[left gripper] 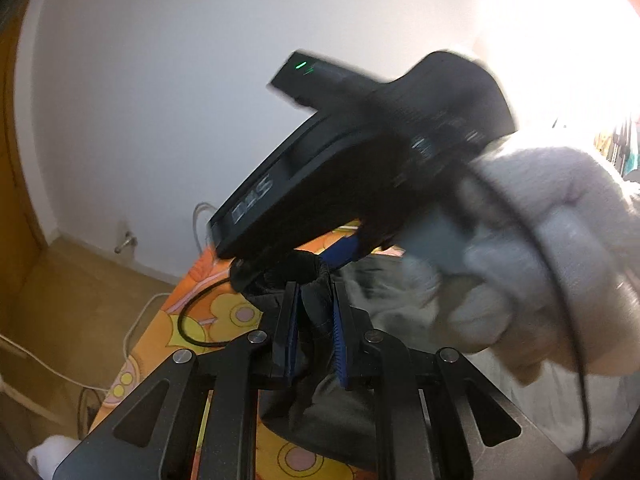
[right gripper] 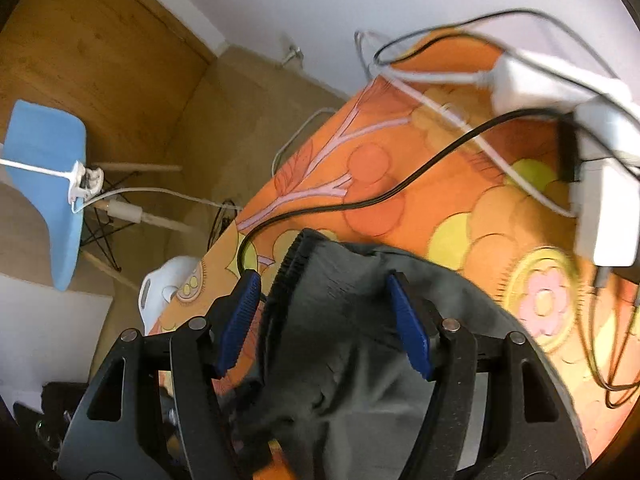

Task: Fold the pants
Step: 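Lift the waistband with both grippers and carry it toward the leg cuffs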

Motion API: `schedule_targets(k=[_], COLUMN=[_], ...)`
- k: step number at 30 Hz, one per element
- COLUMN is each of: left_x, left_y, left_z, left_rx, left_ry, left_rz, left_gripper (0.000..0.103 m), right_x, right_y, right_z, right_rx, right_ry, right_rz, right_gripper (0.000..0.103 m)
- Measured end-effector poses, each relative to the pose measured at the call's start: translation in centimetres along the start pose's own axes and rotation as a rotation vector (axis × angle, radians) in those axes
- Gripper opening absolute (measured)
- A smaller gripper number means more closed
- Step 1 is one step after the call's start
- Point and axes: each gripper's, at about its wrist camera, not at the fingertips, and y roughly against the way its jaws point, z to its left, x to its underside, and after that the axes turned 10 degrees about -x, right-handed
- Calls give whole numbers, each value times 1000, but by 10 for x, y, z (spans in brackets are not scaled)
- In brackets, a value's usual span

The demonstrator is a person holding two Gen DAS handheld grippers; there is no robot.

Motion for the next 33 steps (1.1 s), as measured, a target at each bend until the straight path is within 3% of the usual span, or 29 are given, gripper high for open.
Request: schedule_targets(k=[1,4,5,7,16,19,25,29,31,33], left_x=[1,2,2,3,14,18,21,32,35,37], left_y=[0,-2,-2,1,6,15,27,14,15,13], left_z=[0,4,5,6,9,3,1,13,19,26], left_rx=[2,2,5,14,87,102,112,113,126,134], left_ry=[2,29,36,42,115,115,154,237,289,323], left_rz=[7,32,31,30,65,68,69,110,128,134], left_gripper=[14,14,14,14,13,13,13,13,13,13], right_x=[0,3,4,5,28,45,62,50,44,38], right_y=[-4,-14,-14,-10,44,59,76,54,38,18], right_z=[1,9,12,14,-2,-2,8,25,30,40], right_rx=[21,90,91,71,-4,-10,15,57,88,128], right_ry=[9,48,64,60,13,3,18,55,68,99], right_rz=[11,9,1,-13,-171,-208,-218,-141,-92,-25], right_gripper=[68,53,40,29,25,20,20,24,33,48])
